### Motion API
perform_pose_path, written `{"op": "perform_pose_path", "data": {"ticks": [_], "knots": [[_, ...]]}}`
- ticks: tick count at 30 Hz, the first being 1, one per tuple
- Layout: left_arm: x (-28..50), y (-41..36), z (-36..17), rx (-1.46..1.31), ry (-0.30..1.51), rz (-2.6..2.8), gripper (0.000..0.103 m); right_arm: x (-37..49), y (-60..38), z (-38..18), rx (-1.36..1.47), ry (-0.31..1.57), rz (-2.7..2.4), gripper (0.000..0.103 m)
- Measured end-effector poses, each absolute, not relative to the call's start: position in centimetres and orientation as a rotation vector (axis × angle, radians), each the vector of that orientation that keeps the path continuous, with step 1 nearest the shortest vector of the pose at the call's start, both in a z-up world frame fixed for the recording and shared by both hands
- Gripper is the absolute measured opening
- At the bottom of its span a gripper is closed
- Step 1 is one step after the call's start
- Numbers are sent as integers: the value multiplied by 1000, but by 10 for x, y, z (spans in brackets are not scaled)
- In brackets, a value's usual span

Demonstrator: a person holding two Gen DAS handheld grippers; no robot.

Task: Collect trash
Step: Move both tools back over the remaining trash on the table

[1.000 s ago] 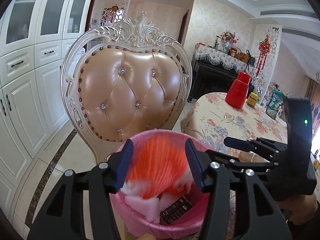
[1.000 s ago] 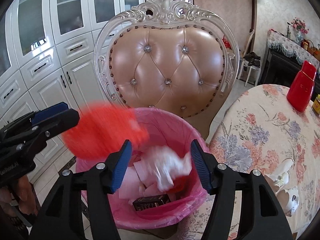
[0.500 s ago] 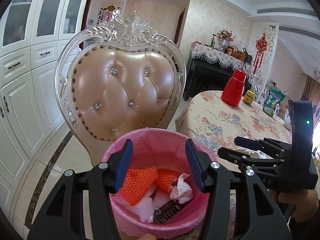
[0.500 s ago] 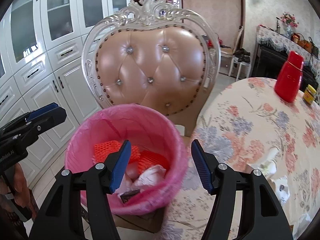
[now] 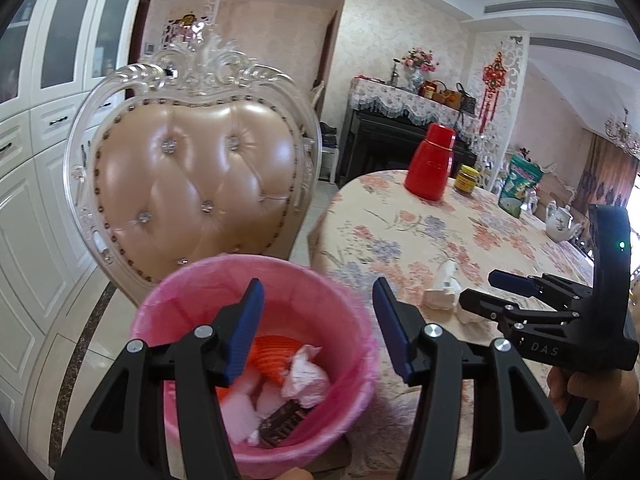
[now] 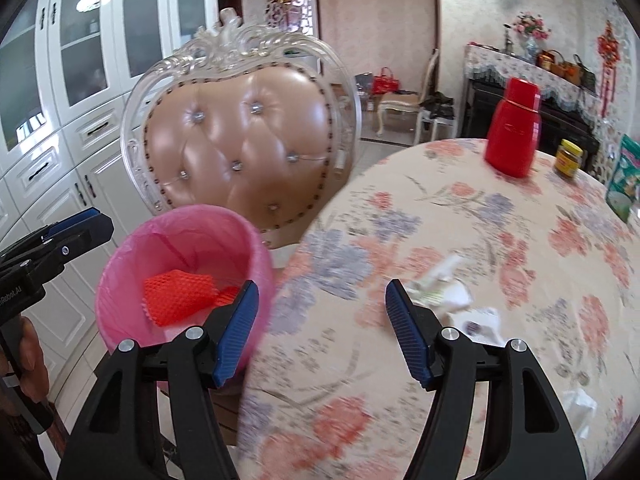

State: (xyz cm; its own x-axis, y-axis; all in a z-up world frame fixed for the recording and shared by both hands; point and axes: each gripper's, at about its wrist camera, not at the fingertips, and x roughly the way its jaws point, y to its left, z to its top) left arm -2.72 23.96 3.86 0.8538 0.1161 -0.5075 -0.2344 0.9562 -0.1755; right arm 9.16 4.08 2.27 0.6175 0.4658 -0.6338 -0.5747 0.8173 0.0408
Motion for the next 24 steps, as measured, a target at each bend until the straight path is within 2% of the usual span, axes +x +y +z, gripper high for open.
{"op": "perform_pose_path", "data": {"ticks": [24], "knots": [[18, 127, 30, -183, 554, 34, 55, 82, -110, -13, -102, 739, 416, 64]]}}
